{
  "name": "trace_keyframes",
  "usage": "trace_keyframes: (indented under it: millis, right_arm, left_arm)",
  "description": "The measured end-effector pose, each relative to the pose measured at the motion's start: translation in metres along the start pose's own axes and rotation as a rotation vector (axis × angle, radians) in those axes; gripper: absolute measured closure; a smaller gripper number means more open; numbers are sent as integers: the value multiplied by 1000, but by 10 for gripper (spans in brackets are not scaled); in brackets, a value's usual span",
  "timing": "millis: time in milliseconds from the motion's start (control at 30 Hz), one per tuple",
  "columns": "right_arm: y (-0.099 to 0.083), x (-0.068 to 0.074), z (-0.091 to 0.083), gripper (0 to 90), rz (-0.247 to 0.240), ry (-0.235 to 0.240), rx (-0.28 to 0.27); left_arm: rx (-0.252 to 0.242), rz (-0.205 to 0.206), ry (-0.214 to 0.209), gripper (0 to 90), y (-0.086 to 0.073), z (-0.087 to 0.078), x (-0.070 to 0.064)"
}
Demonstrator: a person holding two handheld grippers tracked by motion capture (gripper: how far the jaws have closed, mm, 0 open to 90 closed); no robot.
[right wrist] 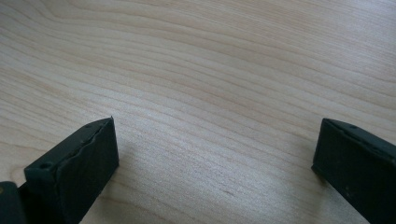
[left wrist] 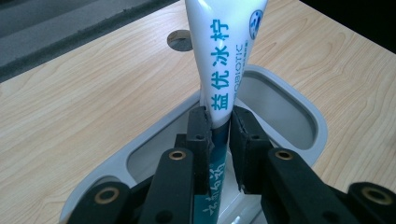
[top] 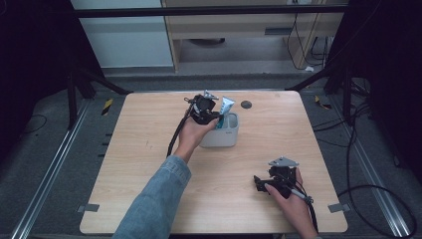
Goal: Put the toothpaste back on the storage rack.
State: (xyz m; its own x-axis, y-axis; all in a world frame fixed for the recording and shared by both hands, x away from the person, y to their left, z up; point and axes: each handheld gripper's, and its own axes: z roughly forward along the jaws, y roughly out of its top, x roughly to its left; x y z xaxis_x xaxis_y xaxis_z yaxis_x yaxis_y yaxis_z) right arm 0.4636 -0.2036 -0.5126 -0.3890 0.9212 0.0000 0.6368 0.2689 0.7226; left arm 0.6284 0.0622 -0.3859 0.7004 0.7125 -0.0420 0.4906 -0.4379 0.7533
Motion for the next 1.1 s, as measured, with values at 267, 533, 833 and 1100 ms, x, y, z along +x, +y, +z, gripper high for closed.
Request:
trace_keyframes:
  millis: [267,533,833,1100]
  right_arm:
    - [0,0,0,3,0,0,0]
    - [0,0,0,4,0,0,1]
    - [0,0,0,4,0,0,1]
    - [0,0,0,4,-2,-2,0]
  left_arm:
    - [-20,20,28,728,-1,-5,-3]
    - [-46,77,68,623,-2,-11,-8]
    - [-94,121,66,386,-5,-19,-13]
    - [-79,128,41,173,-9,-25,-21]
